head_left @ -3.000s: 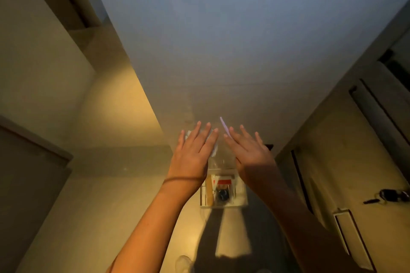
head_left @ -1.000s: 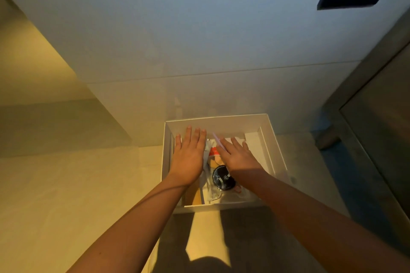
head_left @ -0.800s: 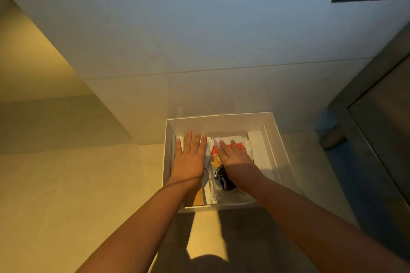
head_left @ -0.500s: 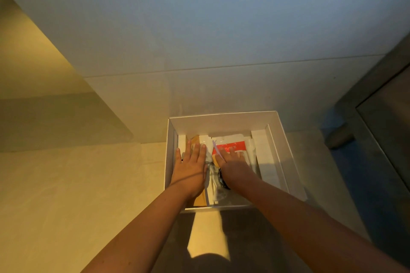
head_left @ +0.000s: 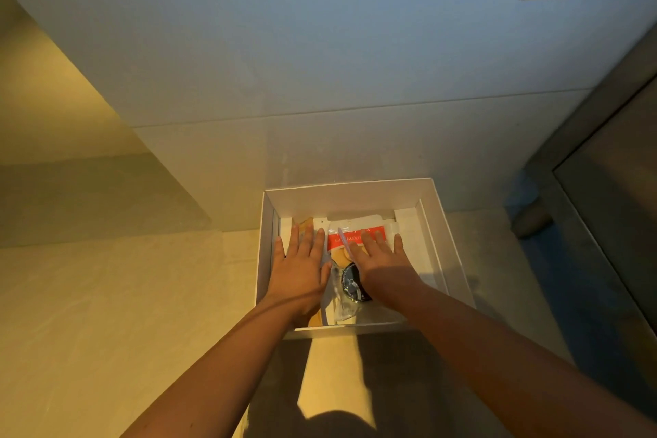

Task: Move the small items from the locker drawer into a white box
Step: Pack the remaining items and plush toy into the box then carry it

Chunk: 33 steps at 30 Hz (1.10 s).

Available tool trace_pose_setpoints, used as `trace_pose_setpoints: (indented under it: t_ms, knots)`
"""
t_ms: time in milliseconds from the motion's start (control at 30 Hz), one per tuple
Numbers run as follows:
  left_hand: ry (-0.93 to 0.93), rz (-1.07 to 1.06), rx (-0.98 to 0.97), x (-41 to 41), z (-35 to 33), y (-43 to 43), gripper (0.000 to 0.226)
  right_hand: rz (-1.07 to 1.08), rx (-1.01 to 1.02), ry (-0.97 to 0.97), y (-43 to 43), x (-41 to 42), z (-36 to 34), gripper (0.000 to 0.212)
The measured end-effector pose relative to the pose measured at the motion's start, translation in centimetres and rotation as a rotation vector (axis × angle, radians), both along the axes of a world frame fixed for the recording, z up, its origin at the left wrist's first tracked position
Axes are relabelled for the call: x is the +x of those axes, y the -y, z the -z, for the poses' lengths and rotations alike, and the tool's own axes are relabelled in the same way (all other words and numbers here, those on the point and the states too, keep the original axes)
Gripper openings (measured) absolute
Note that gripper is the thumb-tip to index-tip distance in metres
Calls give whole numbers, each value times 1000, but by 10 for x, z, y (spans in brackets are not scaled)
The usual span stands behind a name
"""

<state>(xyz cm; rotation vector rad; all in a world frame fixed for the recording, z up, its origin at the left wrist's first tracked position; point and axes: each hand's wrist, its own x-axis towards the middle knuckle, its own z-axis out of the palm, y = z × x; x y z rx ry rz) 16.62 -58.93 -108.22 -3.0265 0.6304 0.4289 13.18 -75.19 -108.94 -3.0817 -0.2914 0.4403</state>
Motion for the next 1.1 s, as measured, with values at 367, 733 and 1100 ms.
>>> trace_pose_setpoints:
  t_ms: [367, 733, 1100]
  knots:
    - [268, 55, -16, -2, -55, 19, 59, 96, 22, 213, 26, 5, -40, 56]
    - [524, 83, -281, 6, -193, 44, 47, 72, 150, 604, 33, 18, -169, 45]
    - [397, 40, -308, -9, -404, 57, 56, 220, 177, 570, 42, -2, -394, 48]
